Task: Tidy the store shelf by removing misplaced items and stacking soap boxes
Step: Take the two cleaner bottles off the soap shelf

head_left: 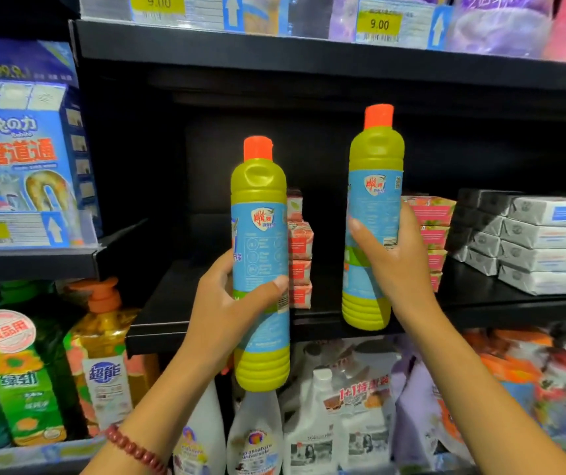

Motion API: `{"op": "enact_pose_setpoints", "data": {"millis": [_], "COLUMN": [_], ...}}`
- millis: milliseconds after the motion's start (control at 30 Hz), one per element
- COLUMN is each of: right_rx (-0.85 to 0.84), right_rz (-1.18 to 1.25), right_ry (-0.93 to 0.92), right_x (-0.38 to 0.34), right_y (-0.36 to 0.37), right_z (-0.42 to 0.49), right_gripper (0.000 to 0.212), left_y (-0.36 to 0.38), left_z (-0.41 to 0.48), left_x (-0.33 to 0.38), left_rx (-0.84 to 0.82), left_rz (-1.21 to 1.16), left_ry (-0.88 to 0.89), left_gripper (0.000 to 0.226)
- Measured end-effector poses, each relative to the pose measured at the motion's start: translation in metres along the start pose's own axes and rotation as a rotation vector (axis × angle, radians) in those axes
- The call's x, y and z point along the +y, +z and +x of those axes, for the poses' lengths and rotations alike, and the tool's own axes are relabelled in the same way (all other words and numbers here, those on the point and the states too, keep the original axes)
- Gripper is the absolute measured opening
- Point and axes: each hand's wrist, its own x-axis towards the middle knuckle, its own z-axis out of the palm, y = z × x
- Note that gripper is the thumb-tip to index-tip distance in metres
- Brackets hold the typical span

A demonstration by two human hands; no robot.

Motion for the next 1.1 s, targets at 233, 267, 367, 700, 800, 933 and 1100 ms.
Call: {"op": "enact_pose_setpoints", "data": {"millis": [233, 267, 367, 700, 800, 933, 1100], "right_rx": [0.007, 0.018, 0.062, 0.348, 0.493, 0.679, 0.914], "right_rz": [0.021, 0.004, -0.063, -0.294, -0.341, -0.398, -0.471], "right_ry": [0.078, 0.099, 0.161, 0.466, 0.567, 0.724, 0.891], "right_x": [-0.025, -0.025, -0.023, -0.027, -0.034, -0.053, -0.091], "right_y": [-0.053, -0.061, -0.082, -0.127, -0.127, -0.122, -0.12], "right_z": [-0.045, -0.055, -0.089, -0.239, -0.294, -0.375, -0.465], "right_gripper": [0.035, 0.036, 0.037, 0.038, 0.035, 0.028, 0.027], "left_y": [0.039, 0.045, 0.064, 0.099, 0.099, 0.095, 0.097], "left_z": [-0.011, -0.015, -0.031, -0.119, -0.157, -0.215, -0.289], "left_x": [-0.004, -0.005, -0.007, -0.039, -0.051, -0.068, -0.08], "left_rx": [-0.121, -0.144, -0.229, -0.518, -0.618, -0.783, -0.982], "left_rz": [-0.106, -0.128, -0.194, -0.304, -0.312, -0.276, -0.194], "left_ry": [-0.045, -0.063, -0.117, -0.332, -0.426, -0.556, -0.679], "left_gripper": [0.057, 0.057, 0.054, 0.036, 0.031, 0.027, 0.032]}}
